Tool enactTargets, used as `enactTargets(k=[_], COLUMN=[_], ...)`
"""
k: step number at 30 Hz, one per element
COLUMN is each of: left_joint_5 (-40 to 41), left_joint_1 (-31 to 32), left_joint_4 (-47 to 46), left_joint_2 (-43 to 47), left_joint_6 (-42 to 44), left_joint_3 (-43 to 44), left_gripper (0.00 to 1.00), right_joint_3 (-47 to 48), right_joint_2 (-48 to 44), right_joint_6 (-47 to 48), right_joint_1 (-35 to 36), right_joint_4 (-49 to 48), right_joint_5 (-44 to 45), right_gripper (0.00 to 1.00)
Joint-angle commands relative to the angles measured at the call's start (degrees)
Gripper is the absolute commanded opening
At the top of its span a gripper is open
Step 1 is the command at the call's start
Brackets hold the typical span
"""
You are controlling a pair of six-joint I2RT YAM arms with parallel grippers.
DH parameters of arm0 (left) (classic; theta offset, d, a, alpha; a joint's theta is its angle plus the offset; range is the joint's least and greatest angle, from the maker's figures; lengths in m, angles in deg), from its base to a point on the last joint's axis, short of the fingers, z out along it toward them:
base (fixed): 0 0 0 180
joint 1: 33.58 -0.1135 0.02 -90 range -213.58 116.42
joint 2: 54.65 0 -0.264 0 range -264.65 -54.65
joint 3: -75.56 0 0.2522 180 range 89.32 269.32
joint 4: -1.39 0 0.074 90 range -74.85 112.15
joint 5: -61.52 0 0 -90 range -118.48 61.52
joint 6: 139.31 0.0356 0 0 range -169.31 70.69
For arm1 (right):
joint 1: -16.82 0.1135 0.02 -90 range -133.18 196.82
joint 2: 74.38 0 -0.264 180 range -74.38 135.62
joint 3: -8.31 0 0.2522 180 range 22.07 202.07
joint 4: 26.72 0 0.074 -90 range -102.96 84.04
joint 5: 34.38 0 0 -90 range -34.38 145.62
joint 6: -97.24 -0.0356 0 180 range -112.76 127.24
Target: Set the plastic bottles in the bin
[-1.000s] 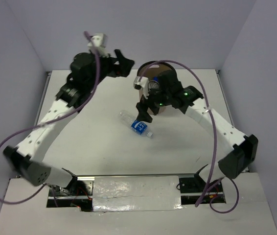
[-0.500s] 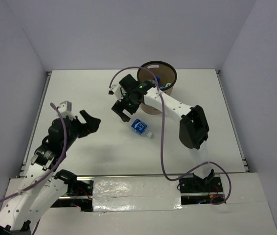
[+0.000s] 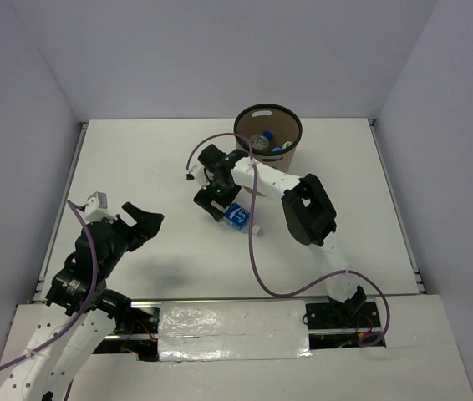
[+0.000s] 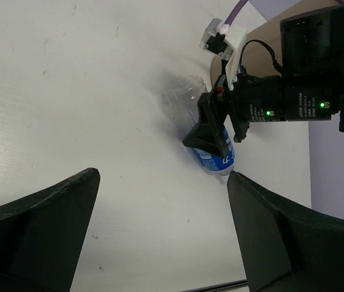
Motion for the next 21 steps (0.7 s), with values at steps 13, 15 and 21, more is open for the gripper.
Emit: enactTargets(k=[13, 15, 21], left_joint_5=[-0.5, -1.1, -3.0], left_joint_1=[-0.3, -0.3, -0.3], left_joint_4=[-5.1, -6.0, -8.4], left_joint_2=[-1.8, -2.0, -2.4], left_joint_6=[-1.6, -1.6, -1.0], left_joint_3=[-0.8, -1.2, -2.0], left_gripper=[0.99, 0.99, 0.99], right_joint_3=[1.4, 5.1, 7.3], right_joint_2=[-26.8, -29.5, -34.5], right_joint_6=[7.2, 4.8, -8.9], right_joint_1=[-3.6, -6.6, -18.7], right_joint_4=[-1.8, -4.6, -24.0], right_joint_5=[-31.4, -32.6, -27.2], right_gripper=[0.13, 0.11, 0.04])
